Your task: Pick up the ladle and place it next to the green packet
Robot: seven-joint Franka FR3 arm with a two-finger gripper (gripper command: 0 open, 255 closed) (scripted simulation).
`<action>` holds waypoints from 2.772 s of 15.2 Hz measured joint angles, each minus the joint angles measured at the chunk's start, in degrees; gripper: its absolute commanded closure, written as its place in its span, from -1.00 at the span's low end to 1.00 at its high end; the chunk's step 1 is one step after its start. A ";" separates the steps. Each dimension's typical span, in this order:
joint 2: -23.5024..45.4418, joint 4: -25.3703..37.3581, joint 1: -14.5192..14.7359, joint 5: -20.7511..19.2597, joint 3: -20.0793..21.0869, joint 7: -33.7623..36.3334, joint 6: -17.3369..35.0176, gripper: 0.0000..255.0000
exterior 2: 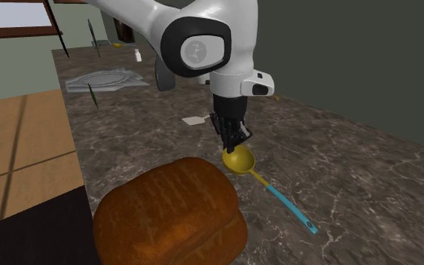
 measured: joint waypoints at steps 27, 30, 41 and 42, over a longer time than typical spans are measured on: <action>-5.87 13.38 0.07 -1.78 -0.30 2.03 -19.11 1.00; -5.89 15.74 0.05 -1.85 -0.33 2.18 -21.48 1.00; -16.24 4.19 5.46 -3.51 5.17 13.34 -19.64 1.00; -17.36 3.27 6.11 -3.57 5.98 14.81 -19.77 1.00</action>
